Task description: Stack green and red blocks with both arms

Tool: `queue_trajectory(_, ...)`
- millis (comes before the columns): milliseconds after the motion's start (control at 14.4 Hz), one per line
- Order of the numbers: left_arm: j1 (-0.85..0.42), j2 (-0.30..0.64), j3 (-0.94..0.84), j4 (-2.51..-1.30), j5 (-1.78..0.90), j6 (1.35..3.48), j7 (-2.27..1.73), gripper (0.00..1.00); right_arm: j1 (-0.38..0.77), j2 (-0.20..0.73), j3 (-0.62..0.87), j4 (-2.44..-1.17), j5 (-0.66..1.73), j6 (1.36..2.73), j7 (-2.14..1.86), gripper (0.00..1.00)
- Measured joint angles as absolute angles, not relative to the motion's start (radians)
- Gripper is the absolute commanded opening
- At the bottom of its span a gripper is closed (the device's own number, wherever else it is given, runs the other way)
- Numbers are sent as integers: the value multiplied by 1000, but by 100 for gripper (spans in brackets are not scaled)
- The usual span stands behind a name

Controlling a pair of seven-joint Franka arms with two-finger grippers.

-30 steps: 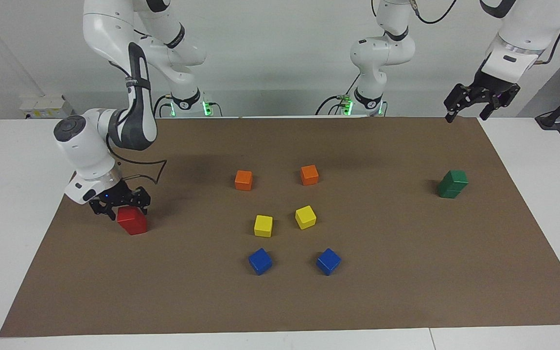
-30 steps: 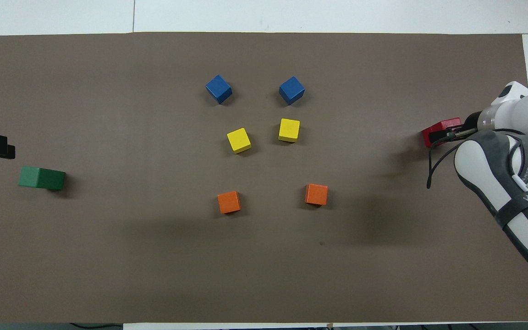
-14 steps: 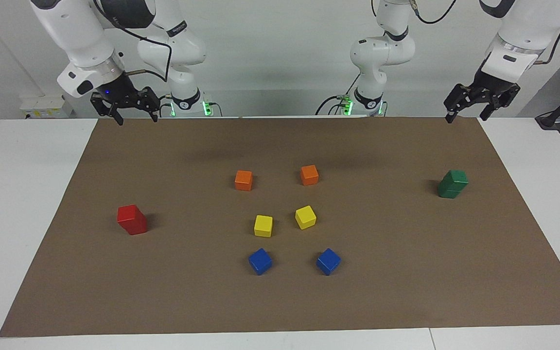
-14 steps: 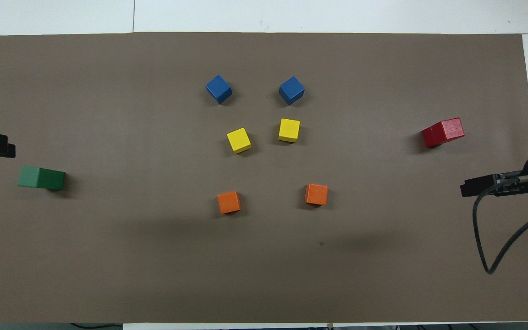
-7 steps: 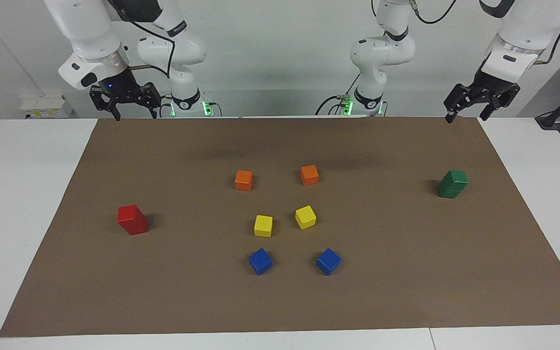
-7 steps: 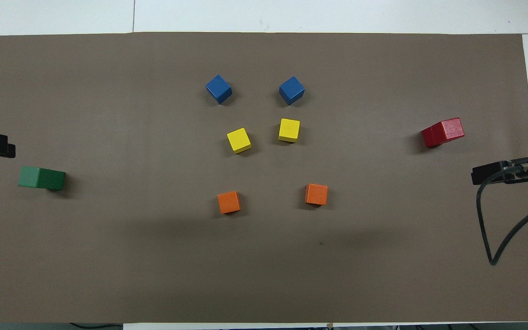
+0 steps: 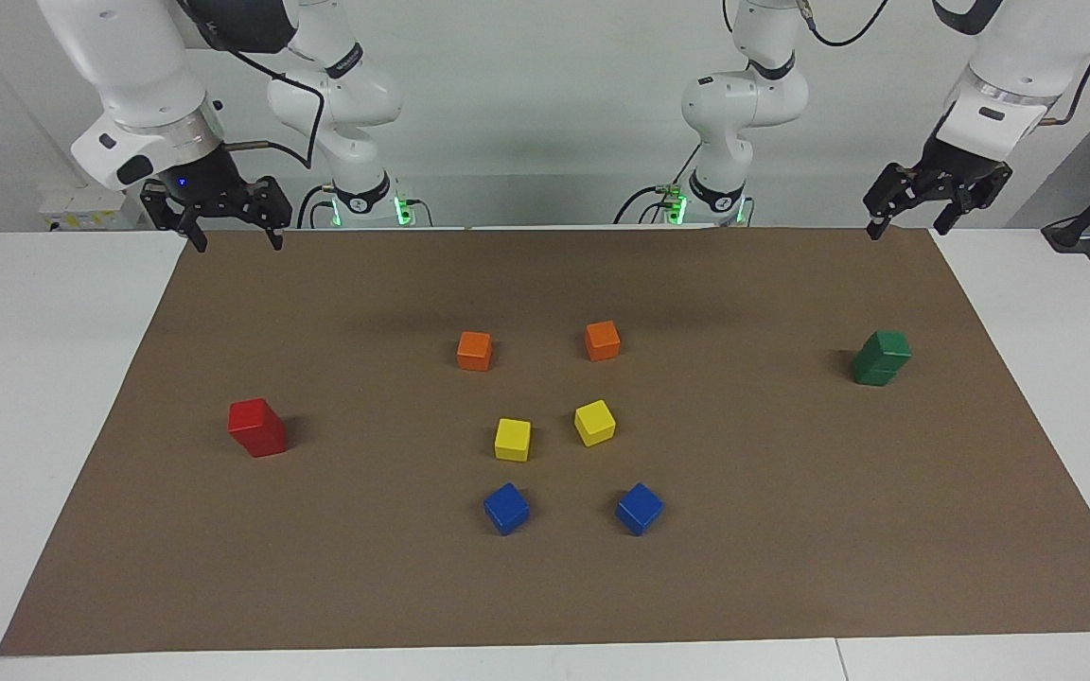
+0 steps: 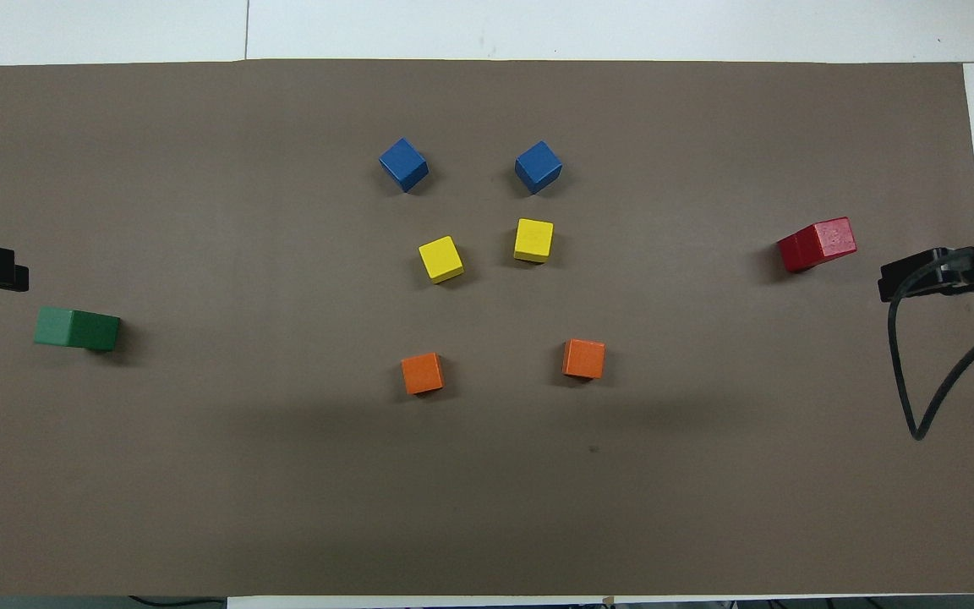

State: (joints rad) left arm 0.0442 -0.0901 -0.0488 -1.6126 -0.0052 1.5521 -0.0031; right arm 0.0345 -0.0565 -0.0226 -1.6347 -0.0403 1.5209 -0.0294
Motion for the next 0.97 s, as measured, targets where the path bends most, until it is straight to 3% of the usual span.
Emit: queue_trajectory(973, 44, -90, -50, -1613, -5, 1552, -3, 100, 34, -52, -23, -1626, -19, 1471, 0, 100)
